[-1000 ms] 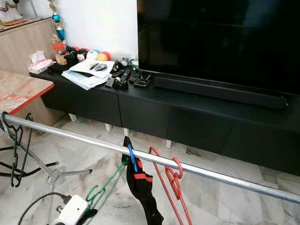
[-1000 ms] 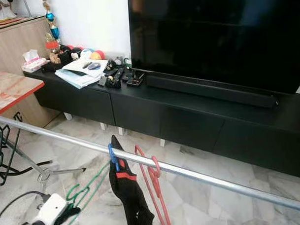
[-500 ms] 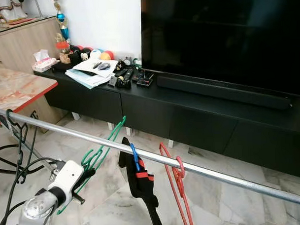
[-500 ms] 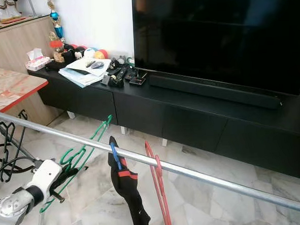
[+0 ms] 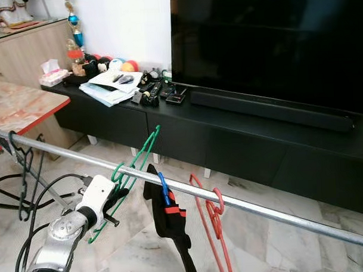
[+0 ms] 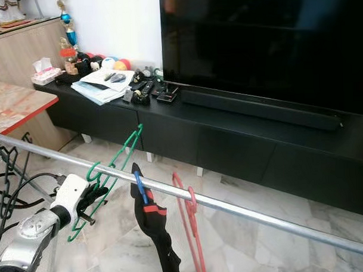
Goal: Hang hanger
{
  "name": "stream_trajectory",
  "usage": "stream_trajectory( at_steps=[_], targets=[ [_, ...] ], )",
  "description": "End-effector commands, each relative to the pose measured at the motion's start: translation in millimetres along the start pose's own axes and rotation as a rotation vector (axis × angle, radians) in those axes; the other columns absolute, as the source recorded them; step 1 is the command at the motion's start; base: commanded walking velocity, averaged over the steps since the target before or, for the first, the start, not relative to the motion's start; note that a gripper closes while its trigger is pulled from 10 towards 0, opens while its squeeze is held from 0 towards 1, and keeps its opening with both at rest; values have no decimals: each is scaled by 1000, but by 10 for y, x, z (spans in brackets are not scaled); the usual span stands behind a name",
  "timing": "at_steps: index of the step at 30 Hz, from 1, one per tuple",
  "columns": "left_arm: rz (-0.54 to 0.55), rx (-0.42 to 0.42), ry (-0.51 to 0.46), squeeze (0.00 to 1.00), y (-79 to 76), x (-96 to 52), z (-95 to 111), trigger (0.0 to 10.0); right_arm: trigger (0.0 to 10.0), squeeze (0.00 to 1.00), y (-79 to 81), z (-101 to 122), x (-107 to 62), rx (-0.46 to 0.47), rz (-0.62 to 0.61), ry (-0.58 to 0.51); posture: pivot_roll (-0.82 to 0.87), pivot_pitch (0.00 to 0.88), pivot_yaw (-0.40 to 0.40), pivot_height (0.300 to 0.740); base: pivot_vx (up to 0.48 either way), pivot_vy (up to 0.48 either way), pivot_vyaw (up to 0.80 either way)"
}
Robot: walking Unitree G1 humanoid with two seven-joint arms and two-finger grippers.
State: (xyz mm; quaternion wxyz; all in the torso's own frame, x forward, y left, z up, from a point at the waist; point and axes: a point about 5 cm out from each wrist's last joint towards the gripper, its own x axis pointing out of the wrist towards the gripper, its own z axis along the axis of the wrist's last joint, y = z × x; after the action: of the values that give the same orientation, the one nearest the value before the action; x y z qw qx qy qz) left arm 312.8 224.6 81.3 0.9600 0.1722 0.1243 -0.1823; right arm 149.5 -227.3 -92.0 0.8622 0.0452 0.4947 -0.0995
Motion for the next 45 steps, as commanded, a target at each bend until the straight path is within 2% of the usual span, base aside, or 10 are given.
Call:
stream_trajectory(
  at_steps=[1,10,18,25,26,27,39,43,44,45],
  targets=[
    [31,-3,-11,0,57,55,104,10000,10000,0,2,-2,0,14,-3,0,149,0,3,740,0,0,0],
    [54,-48,81,0,117,145,131,10000,10000,0,13,-4,1,19,-1,-1,145,0,16,740,0,0,0],
    [70,-98,272,0,151,144,-35,10000,10000,0,22,-21,0,22,-1,3,140,0,27,740,0,0,0],
    [69,-136,313,0,102,122,-113,10000,10000,0,20,-28,-1,17,0,6,141,0,26,740,0,0,0],
    [67,-136,314,404,96,114,-119,10000,10000,0,20,-27,-1,16,0,6,141,0,26,740,0,0,0],
    [64,-143,317,973,89,110,-125,10000,10000,0,19,-26,-1,15,0,6,143,0,23,740,0,0,0],
    [101,-131,268,1000,95,66,-84,10000,10000,0,12,-4,1,4,2,3,150,0,11,740,0,0,0],
    [132,-177,108,1000,128,-8,80,10000,10000,0,11,-4,1,6,1,2,146,0,13,740,0,0,0],
    [132,-193,51,1000,142,-97,121,10000,10000,0,10,-6,1,5,0,3,150,0,12,740,0,0,0],
    [132,-193,51,1000,142,-97,121,10000,10000,0,10,-6,1,5,0,3,150,0,12,740,0,0,0]
  ],
)
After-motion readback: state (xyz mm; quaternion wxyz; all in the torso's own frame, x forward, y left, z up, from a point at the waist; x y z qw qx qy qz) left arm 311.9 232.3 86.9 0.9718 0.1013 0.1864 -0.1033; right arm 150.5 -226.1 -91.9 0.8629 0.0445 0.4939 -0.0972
